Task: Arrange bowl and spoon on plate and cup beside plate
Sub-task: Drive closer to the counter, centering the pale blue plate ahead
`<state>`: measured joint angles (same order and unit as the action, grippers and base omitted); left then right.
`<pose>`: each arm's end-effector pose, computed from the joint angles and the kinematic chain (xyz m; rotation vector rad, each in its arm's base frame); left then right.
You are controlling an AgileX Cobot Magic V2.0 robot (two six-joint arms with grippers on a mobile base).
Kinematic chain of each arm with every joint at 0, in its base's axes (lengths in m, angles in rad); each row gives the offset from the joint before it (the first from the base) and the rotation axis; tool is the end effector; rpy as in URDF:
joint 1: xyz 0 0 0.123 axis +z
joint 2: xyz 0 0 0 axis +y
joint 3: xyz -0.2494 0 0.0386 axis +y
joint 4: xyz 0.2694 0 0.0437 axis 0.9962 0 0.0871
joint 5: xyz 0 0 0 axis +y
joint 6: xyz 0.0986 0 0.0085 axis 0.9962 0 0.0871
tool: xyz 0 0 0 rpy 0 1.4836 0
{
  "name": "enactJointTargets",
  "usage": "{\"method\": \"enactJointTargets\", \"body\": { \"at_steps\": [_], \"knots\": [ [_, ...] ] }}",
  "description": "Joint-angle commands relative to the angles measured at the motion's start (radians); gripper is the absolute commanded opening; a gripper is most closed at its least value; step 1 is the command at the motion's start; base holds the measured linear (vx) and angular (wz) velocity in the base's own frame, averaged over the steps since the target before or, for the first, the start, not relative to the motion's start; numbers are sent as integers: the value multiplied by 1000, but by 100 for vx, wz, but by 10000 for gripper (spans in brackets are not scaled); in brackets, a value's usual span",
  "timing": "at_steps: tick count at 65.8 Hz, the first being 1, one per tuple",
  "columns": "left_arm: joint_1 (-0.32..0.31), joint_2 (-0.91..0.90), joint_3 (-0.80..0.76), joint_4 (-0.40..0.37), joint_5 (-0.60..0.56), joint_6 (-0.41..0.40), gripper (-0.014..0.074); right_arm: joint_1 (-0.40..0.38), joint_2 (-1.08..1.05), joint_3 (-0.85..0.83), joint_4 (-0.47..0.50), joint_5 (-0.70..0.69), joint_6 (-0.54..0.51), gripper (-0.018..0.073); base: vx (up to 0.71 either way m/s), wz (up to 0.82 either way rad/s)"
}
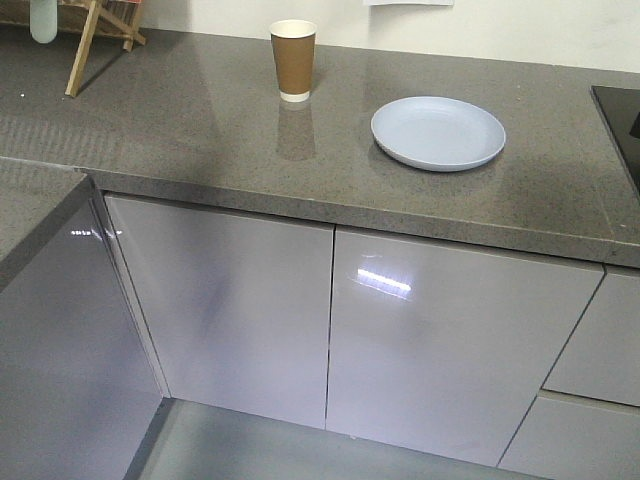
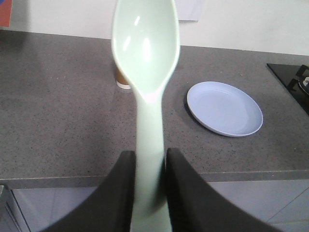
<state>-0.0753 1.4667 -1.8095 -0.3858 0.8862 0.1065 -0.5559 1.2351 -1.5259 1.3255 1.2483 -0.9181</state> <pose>0.3348 -0.0542 0.4682 0.1231 1.9924 -0.4361 0.2496 -0.0479 0.4806 -0.3462 1.6720 0.6308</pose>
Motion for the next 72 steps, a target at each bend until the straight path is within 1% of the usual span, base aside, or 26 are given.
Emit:
{"method": "enactJointTargets", "body": {
  "at_steps": [1, 72],
  "knots": [
    [-5, -30, -27, -28, -58, 0, -6, -4, -23, -26, 76, -16, -10, -5, 7, 1],
    [-5, -30, -27, -28, -58, 0, -6, -4, -23, -26, 76, -16, -10, -5, 6, -6]
  ]
}}
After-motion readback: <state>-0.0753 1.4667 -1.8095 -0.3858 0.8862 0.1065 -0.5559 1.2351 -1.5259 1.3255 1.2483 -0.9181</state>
